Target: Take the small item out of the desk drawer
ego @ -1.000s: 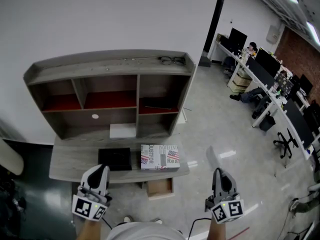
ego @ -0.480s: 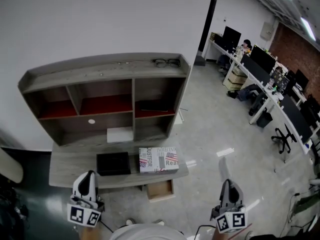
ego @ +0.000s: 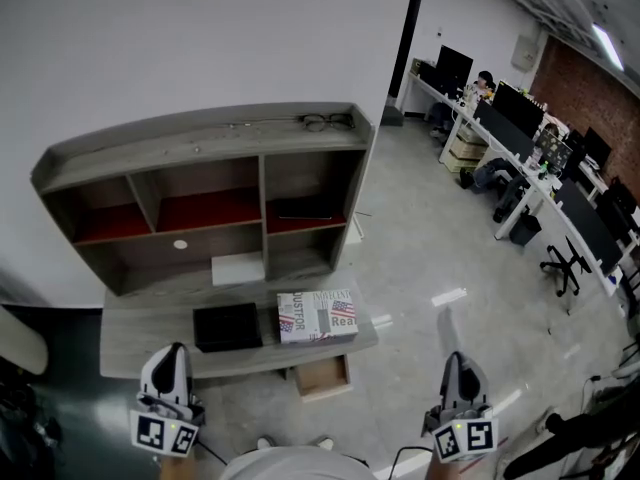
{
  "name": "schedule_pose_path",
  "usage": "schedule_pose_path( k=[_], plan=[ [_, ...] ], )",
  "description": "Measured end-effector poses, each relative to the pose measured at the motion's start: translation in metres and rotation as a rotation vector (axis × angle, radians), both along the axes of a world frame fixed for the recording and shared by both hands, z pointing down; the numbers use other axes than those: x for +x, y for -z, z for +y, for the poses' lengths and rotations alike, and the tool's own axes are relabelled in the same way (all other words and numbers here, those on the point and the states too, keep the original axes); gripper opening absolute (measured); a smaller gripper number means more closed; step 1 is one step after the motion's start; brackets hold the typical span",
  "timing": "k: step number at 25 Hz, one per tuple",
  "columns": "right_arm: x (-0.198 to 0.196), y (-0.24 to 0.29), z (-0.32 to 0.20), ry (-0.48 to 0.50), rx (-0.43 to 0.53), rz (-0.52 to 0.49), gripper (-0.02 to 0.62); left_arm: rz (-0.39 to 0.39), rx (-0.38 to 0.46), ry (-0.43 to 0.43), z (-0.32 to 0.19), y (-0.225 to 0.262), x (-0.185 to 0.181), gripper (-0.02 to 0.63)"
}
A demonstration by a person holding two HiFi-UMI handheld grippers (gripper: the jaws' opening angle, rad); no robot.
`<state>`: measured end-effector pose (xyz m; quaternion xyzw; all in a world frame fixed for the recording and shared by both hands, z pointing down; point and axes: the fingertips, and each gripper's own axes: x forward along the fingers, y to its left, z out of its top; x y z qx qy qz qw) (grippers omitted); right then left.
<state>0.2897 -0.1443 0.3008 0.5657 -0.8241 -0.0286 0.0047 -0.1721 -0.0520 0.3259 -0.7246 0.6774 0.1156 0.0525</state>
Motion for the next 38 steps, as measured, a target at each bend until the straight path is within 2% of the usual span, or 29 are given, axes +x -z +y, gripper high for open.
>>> schedule_pose_path(
  k=[6, 11, 38],
  plan=[
    [-0.016, -0.005, 0.005, 0.021, -0.010, -0.007, 0.023, -0.010, 0.002, -0.025, 0.004, -0.001, 0.004, 0.017],
    [-0.026, -0.005, 0.009, 0.024, -0.011, -0.011, 0.023, -0.007, -0.015, -0.020, 0.012, -0.006, -0.004, 0.017],
    [-0.055, -0.011, 0.027, 0.056, -0.005, 0.012, 0.023, 0.025, 0.001, -0.015, 0.032, -0.015, -0.019, 0.017]
  ],
)
